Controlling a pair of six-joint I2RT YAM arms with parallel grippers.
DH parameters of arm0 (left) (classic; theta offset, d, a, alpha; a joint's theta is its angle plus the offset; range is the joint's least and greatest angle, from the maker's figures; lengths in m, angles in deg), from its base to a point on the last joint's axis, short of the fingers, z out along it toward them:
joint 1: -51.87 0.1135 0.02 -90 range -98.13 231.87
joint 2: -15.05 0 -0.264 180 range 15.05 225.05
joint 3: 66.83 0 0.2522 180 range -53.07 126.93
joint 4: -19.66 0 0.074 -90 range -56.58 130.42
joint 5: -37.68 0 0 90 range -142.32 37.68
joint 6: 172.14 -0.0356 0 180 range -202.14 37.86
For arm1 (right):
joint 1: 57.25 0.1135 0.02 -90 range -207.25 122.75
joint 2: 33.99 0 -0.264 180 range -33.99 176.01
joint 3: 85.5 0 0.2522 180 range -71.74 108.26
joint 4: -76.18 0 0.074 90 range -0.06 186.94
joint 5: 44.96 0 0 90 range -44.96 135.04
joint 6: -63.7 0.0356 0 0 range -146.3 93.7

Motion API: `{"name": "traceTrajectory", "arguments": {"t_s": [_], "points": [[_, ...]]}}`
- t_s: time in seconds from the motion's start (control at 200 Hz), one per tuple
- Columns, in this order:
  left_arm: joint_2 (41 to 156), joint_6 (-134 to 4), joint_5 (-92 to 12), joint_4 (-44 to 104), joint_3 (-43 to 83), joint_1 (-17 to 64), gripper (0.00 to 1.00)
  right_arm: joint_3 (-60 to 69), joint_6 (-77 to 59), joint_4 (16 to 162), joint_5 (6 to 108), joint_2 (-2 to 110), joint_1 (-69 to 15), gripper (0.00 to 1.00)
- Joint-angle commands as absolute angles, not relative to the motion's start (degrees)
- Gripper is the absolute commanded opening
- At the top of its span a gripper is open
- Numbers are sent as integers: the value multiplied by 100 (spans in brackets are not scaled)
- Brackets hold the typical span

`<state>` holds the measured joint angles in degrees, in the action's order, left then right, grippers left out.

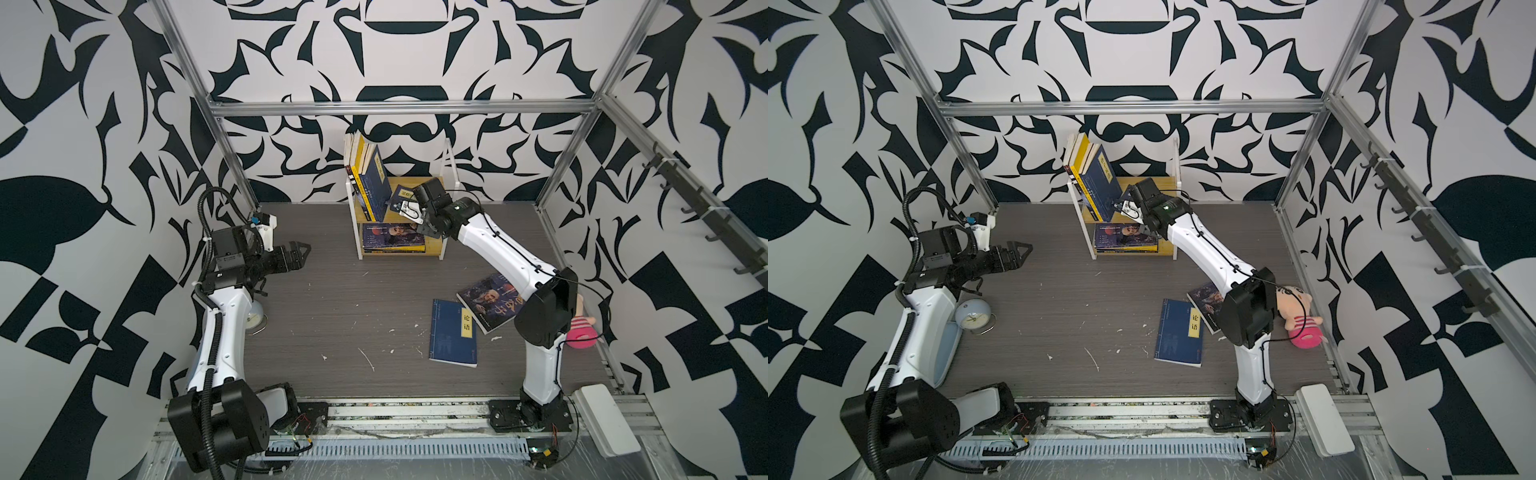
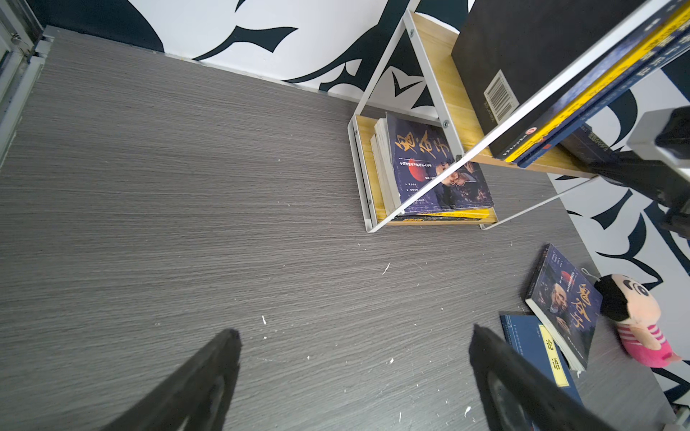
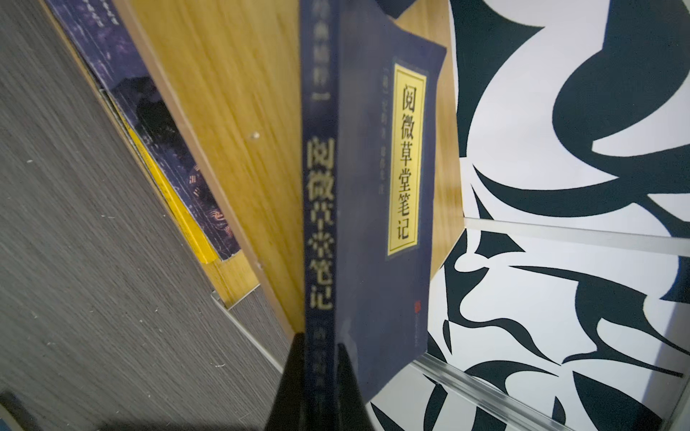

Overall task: Stacking books/files
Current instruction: Pick up the book from the bookshelf, then place the book on the bookshelf.

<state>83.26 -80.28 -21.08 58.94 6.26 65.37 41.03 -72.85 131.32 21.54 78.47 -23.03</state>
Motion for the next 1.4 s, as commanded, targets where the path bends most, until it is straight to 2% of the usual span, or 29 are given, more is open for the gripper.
{"name": "traceTrajectory", "arguments": {"t_s": [0.0, 0.125, 0.35, 0.75, 1.14, 1.395], "points": [[8215, -8003, -2032, 5836, 518, 6572, 100, 3939, -7062, 12574, 2262, 7506, -2311, 0], [8213, -7998, -2024, 5828, 519, 6574, 100, 3699, -6671, 11563, 2355, 7215, -2311, 0], [8201, -7995, -1974, 5820, 531, 6568, 100, 2674, -5916, 8741, 2237, 6753, -2291, 0], [8229, -7995, -1833, 5924, 687, 6570, 100, 794, -4327, 4777, 2208, 6600, -2194, 0], [8257, -8003, -1830, 5882, 655, 6567, 100, -24, -4220, 2706, 1959, 7339, -1584, 0], [8240, -7999, -1800, 5869, 643, 6571, 100, -244, -4164, 2209, 1876, 7800, -1485, 0]]}}
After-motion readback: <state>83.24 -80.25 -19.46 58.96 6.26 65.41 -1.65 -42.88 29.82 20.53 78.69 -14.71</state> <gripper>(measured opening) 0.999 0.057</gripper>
